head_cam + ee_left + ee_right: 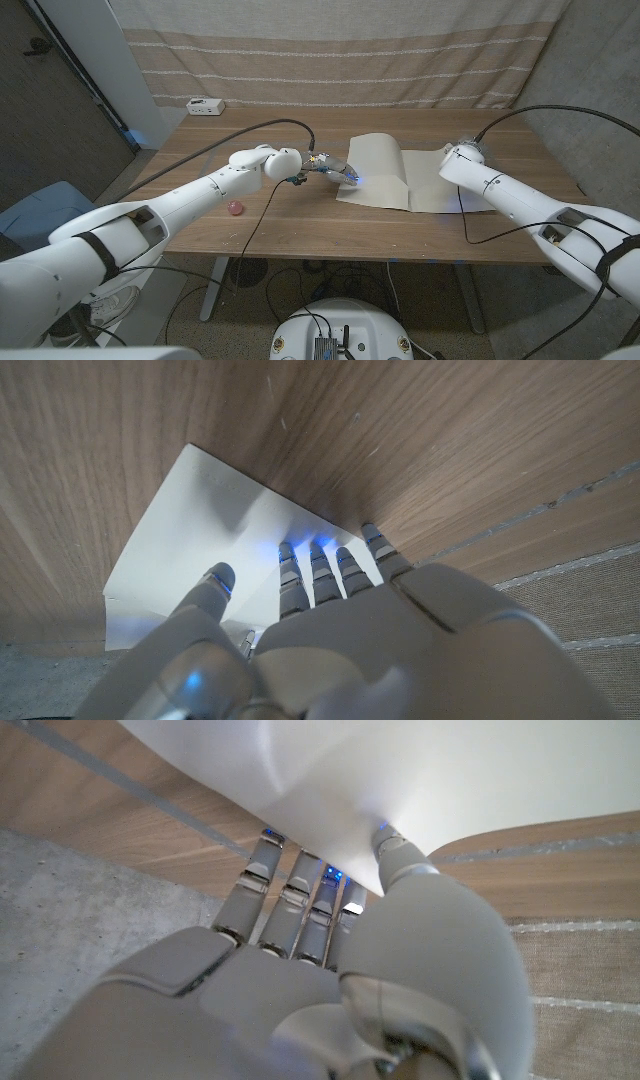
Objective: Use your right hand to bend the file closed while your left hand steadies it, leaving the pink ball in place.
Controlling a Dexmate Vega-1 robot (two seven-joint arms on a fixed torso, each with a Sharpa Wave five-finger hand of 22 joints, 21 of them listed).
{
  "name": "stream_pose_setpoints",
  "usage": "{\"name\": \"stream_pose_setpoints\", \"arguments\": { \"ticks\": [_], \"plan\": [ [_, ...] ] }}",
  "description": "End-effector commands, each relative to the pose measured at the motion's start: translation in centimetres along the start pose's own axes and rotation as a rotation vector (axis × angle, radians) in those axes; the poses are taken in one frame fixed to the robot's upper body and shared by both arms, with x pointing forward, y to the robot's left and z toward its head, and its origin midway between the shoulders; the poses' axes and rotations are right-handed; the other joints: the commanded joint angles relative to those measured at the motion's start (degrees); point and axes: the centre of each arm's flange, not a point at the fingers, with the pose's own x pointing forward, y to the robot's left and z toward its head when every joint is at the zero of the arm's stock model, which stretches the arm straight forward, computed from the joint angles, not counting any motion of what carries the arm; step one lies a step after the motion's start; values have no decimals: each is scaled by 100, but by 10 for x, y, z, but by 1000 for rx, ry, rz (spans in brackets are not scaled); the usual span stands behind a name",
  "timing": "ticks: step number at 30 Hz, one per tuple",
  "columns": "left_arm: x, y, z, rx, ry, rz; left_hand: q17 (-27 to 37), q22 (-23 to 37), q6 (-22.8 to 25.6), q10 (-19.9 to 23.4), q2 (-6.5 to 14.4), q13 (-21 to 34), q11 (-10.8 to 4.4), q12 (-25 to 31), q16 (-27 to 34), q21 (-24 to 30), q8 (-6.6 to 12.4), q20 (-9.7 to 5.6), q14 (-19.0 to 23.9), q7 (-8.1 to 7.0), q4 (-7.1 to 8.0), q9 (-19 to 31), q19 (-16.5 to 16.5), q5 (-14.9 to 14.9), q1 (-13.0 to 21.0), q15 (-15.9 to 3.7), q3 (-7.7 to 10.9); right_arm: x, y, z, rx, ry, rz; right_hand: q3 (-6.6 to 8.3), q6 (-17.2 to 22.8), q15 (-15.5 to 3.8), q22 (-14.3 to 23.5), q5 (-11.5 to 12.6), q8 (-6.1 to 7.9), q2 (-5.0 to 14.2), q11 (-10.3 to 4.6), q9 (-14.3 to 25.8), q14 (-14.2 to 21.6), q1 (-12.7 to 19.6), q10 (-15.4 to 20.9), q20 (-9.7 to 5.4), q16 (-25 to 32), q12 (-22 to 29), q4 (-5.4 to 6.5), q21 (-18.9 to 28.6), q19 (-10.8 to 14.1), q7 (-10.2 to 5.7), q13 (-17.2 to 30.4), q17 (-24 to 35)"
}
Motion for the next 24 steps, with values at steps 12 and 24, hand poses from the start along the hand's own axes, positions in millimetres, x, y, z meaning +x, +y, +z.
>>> {"name": "stream_pose_setpoints", "arguments": {
  "ticks": [12,24],
  "plan": [
    [3,1,-1,1,-14,2,16,16,-108,-54,28,7,-4,-11,-23,-37,-24,-17,-12,-30,-1,14,-7,46,-51,-21,3,-11,-50,8,157,-72,-11,101,62,-469,-1,-272,146,18,-3,105,758,56,192,-289,4,34,77,134,347,-18,52,-94],
    [2,-1,-3,-4,-17,7,15,16,-168,-71,41,7,-24,-8,-20,-37,-19,-17,-7,-61,7,14,-2,51,-58,-19,9,-12,-56,12,260,-139,196,231,-901,-492,-13,-506,-79,9,77,173,728,244,-542,-424,-317,-294,15,177,395,7,102,-166]
  ]
}}
